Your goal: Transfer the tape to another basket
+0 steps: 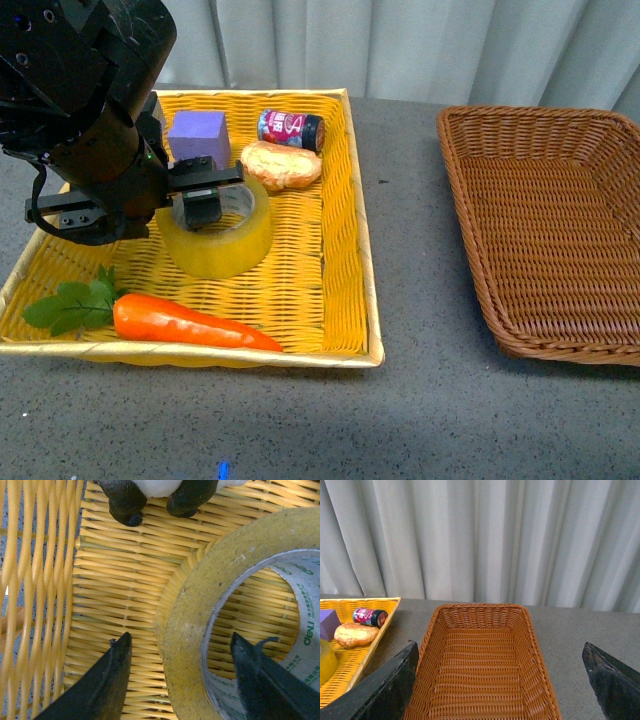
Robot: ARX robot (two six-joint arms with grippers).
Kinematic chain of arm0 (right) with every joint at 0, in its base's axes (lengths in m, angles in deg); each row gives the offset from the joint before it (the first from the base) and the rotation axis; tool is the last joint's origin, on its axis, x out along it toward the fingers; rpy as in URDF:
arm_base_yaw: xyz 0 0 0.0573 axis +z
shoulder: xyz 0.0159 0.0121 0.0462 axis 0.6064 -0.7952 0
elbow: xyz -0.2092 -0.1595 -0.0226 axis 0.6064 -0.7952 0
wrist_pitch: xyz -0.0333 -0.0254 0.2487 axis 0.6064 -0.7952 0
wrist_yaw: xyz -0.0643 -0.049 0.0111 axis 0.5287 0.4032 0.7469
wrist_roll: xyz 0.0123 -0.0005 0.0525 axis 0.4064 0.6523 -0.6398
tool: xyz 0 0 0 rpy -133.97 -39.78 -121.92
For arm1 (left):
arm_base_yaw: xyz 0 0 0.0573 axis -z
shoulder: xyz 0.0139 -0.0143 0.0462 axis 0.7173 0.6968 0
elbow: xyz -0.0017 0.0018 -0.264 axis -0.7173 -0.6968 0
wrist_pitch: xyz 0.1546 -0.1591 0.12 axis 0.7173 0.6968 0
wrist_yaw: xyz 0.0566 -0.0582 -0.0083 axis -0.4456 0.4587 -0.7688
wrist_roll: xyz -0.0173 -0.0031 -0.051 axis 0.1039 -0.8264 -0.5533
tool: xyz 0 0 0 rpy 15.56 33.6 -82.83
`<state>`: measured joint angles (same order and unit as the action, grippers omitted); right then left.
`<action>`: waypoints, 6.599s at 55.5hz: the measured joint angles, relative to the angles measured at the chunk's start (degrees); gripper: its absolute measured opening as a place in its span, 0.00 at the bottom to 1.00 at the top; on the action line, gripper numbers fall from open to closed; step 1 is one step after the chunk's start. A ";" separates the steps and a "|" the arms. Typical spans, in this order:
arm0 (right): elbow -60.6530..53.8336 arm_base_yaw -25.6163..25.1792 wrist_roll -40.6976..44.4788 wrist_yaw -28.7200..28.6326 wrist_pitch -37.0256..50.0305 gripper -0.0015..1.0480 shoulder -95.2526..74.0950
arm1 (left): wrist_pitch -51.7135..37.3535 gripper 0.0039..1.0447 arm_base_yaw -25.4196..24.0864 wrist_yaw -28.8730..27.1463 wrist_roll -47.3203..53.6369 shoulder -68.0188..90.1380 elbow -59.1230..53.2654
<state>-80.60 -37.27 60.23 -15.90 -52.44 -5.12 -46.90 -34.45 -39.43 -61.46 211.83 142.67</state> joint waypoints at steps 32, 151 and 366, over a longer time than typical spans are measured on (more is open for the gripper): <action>0.00 0.00 0.00 0.00 0.00 0.91 0.00 | 0.20 0.16 3.76 3.13 -1.79 -7.45 -0.98; 58.47 1.62 15.72 -16.20 -13.22 0.91 -88.30 | 2.47 0.16 21.38 0.39 0.70 -6.36 12.09; 91.82 -5.51 12.98 -7.87 -34.99 0.15 -130.81 | -16.24 0.94 10.23 -35.74 -15.02 -9.35 9.11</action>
<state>11.22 -42.78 73.21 -23.77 -87.43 -135.93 -63.14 -24.22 -75.17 -76.47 202.48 151.78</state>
